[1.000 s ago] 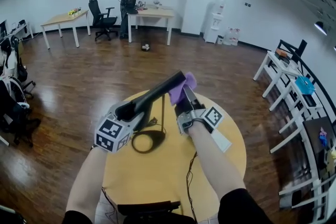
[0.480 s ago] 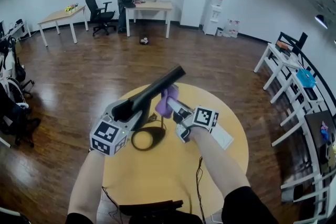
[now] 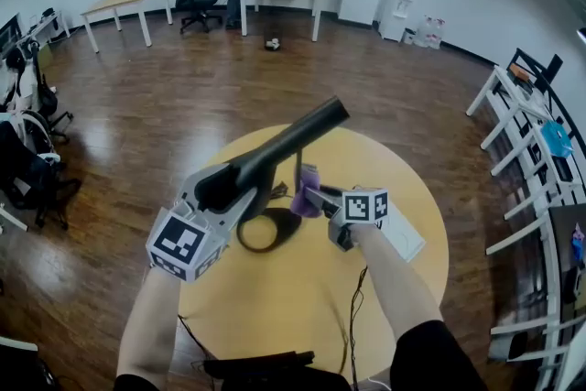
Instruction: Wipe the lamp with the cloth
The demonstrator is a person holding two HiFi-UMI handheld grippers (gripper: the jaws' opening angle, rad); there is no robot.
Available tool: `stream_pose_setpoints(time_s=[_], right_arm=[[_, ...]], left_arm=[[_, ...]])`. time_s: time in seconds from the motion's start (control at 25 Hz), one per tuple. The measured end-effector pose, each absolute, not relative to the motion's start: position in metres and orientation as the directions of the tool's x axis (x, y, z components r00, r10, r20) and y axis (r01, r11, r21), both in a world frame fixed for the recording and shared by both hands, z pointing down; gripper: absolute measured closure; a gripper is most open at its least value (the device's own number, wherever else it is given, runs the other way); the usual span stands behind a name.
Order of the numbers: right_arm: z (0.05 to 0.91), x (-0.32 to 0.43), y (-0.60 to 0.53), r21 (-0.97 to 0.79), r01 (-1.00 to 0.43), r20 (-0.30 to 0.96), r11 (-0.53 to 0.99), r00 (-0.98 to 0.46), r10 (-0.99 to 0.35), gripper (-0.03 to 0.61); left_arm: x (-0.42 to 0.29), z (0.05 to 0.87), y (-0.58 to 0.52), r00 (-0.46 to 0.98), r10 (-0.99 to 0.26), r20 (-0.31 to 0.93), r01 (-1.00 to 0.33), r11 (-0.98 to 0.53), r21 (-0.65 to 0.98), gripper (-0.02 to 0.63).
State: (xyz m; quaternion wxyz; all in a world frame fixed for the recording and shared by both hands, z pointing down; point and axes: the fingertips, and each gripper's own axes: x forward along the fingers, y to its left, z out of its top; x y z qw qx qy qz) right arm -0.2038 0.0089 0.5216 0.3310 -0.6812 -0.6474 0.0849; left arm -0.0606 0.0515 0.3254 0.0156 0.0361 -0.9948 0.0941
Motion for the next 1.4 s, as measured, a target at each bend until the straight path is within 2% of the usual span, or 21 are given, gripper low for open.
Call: stream_pose_setpoints(time_s=[0.24,0.68,0.84,1.0,1.08,1.16,1.28,1.4], right_arm=[[0.607,-0.203,0.002,-0.478,0.867,0.533,0.143,0.156,0.832,0.488],[0.704,-0.192,-0.02,-0.456,0.815,0.716,0.358,0.096,0.692,0.488],[0.719,-0.168,-0.041,-0.457,0.824,0.749,0.335,0.153,0.645,0.488],[0.704,-0.158,-0.056,-0.311,0.921,0.795,0.235,0.116,0.596,0.488],[0.666,-0.16,-0.057,-0.222,0.961,0.756,0.166,0.062,0.651,0.488],[0.61,-0.164,-0.052,-0.142,0.982,0.666,0.121,0.005,0.746,0.488],[0.493,-0.174,-0.049,-0.038,0.993,0.462,0.11,-0.08,0.883,0.488],[0.374,-0.181,-0.055,0.095,0.986,0.252,0.139,-0.158,0.955,0.488]], left_arm=[[-0.054,0.323,0.047,-0.998,-0.058,0.029,-0.063,0.979,-0.196,0.413],[-0.054,0.321,0.048,-0.998,-0.055,0.018,-0.057,0.975,-0.213,0.416],[-0.057,0.325,0.05,-0.998,-0.053,0.015,-0.055,0.975,-0.214,0.416],[-0.06,0.329,0.053,-0.998,-0.063,0.027,-0.067,0.98,-0.189,0.416],[-0.063,0.331,0.054,-0.997,-0.068,0.03,-0.073,0.98,-0.185,0.416],[-0.062,0.333,0.061,-0.997,-0.074,0.029,-0.078,0.981,-0.176,0.414],[-0.061,0.334,0.066,-0.997,-0.076,0.025,-0.079,0.982,-0.169,0.414],[-0.067,0.336,0.062,-0.997,-0.073,0.011,-0.074,0.981,-0.179,0.414]])
